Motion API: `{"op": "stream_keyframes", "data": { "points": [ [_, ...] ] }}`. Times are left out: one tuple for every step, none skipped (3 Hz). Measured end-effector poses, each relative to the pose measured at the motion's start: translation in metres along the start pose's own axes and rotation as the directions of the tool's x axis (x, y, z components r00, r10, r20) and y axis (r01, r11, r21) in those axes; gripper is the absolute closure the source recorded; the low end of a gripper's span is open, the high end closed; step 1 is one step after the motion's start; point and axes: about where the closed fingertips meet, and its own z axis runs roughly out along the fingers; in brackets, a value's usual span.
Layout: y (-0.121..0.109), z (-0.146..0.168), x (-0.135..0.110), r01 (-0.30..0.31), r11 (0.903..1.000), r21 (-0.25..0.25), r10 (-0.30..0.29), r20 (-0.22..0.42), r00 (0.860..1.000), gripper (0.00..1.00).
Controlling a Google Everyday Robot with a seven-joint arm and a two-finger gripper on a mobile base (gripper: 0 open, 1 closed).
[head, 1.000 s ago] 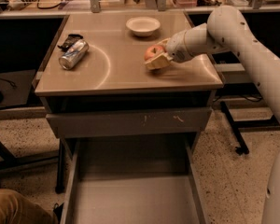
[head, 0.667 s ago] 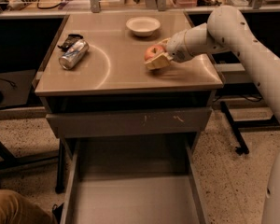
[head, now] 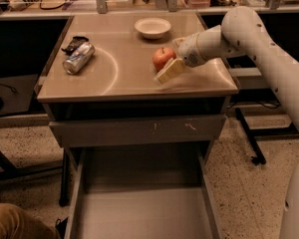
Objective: Pick apple from middle drawer and place on counter
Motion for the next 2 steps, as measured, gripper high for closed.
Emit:
{"op": "stream_keyframes", "data": {
  "points": [
    [0.000,0.000,0.000,0.000,1.0000,0.000,0.000,0.000,1.000,0.00],
    [-0.002,-0.041,-0.009,0.007,0.9993,0.036,-0.006,-0.038,0.999,0.00]
  ]
}}
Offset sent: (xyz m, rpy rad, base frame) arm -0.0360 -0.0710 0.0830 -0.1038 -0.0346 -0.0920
